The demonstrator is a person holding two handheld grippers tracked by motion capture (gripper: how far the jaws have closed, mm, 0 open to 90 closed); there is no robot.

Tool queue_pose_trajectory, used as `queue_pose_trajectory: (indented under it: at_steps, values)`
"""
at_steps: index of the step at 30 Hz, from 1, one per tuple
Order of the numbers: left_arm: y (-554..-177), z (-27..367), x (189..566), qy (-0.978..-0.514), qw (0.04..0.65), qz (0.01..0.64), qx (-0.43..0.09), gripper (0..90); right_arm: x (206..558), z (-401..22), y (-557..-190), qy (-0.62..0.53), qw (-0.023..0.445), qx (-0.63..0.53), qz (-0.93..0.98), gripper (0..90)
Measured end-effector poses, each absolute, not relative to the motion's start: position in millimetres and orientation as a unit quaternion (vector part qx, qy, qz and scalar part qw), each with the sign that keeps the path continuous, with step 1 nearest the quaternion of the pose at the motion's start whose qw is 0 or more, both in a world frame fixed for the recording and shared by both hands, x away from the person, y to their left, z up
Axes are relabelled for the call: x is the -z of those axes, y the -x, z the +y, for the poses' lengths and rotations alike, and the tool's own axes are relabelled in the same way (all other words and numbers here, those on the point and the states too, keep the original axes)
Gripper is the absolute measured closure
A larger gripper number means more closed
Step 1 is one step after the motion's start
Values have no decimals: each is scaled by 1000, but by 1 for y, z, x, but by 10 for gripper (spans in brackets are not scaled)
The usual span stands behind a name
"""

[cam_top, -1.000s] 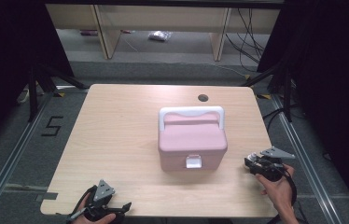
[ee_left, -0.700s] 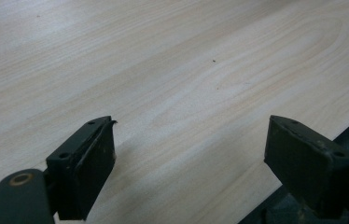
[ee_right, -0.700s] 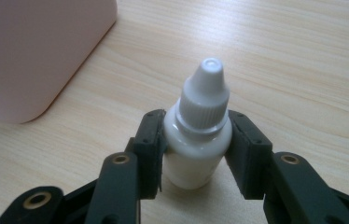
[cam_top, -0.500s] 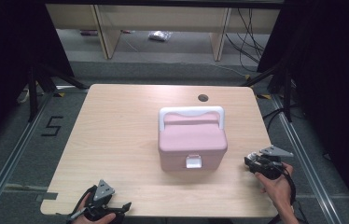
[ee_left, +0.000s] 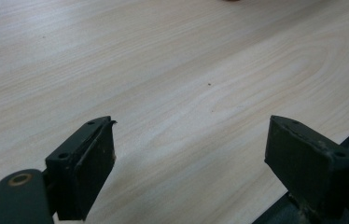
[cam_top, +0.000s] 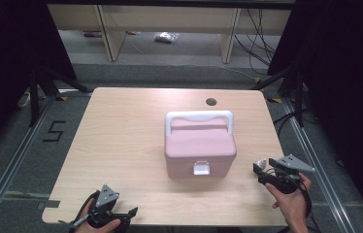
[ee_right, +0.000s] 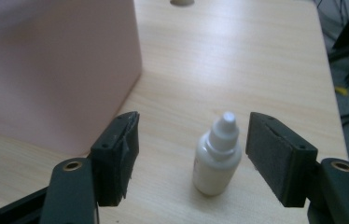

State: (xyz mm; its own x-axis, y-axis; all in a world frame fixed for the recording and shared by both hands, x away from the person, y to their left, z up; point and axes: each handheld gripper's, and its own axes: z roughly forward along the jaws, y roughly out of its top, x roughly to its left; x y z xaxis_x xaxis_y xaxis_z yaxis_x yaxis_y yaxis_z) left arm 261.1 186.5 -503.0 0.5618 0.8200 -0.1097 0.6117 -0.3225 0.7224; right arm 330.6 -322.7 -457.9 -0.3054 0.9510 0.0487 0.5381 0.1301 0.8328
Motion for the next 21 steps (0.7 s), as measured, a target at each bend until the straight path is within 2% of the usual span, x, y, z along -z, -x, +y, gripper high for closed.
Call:
queue_pose_trajectory:
  at_steps: [1,2,3,6,10,21]
  values:
    - [-261,187,501,-806,368,443,-136,153,455,-322,-329,-515,272,-396,710,357]
    - [-262,186,500,-802,375,444,-138,151,451,-314,-322,-496,307,-383,716,357]
    - [-263,186,499,-800,374,447,-141,151,451,-314,-322,-496,307,-383,716,357]
    - [-265,185,493,-799,381,444,-142,150,447,-306,-317,-471,301,-391,731,359]
    - [-272,180,486,-800,389,434,-145,150,450,-294,-311,-475,263,-420,728,364]
    - [-296,165,475,-806,394,419,-142,157,456,-280,-310,-438,248,-427,751,374]
